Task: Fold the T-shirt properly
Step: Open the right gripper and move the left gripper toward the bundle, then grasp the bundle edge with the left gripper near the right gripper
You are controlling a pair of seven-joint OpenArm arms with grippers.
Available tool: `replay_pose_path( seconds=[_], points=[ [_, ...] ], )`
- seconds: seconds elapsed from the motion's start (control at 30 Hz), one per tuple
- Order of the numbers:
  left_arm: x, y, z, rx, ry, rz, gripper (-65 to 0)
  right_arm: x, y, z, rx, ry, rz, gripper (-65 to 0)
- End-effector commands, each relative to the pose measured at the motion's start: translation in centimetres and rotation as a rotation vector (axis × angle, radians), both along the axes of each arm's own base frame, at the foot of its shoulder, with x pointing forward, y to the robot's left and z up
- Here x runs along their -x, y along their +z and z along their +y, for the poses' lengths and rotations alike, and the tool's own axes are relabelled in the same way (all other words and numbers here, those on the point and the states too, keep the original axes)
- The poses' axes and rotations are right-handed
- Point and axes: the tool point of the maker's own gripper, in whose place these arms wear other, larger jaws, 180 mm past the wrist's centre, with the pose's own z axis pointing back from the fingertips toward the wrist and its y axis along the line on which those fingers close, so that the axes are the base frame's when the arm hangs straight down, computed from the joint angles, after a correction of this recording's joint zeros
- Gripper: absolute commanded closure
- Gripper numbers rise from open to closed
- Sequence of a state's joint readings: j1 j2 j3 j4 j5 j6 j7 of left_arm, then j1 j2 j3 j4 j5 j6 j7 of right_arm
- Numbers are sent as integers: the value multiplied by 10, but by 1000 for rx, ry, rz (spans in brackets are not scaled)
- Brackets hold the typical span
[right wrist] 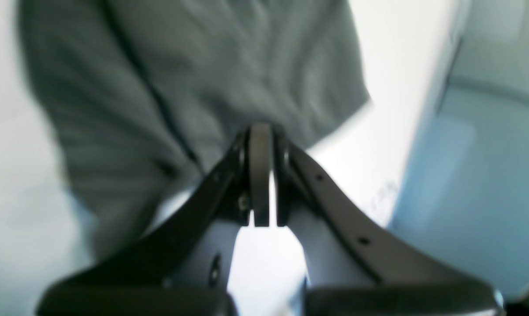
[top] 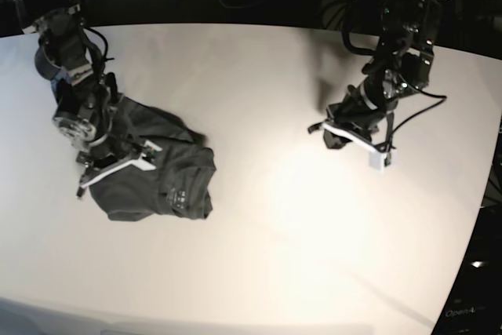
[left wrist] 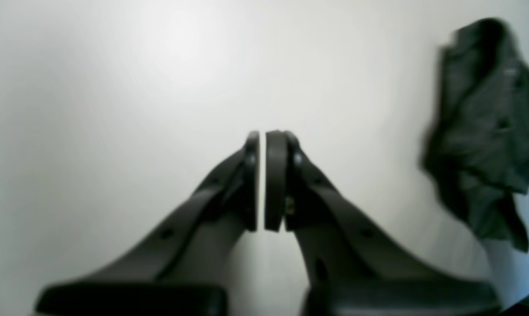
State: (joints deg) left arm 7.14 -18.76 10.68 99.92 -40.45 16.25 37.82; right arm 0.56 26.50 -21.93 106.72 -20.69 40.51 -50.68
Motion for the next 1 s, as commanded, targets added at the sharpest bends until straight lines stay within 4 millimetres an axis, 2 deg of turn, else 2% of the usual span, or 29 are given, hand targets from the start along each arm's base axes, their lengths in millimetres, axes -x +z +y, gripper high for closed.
replay_pose_path(
  seconds=[0.0, 0.1, 0.3, 0.47, 0.53, 0.63, 0.83, 0.9, 0.97],
  points=[
    [-9, 18, -14, 17, -45, -60, -27, -10, 15, -9, 12, -18, -51, 0],
    [-16, 40, -49, 29, -149, -124, -27, -12, 16, -24, 16, -62, -54, 0],
    [-30, 77, -106, 35, -346, -195, -27, -10, -14, -49, -27, -122, 12, 0],
    [-40, 108, -133, 38, -431, -275, -27, -6, -18, -56, -54, -162, 15, 0],
    [-48, 122, -145, 45, -449, -312, -27, -6, -19, -51, -69, -163, 12, 0],
    [-56, 111, -154, 22, -466, -285, -27, -7, -18, -46, -81, -163, 8, 0],
    [-95, 88, -169, -44, -427, -229, -27, -9, -15, -29, -120, -153, -12, 0],
    [-102, 86, -179, -57, -423, -227, -27, -9, -12, -27, -123, -146, -21, 0],
    [-103, 94, -191, -54, -433, -250, -27, -10, -10, -25, -125, -144, -25, 0]
  ],
)
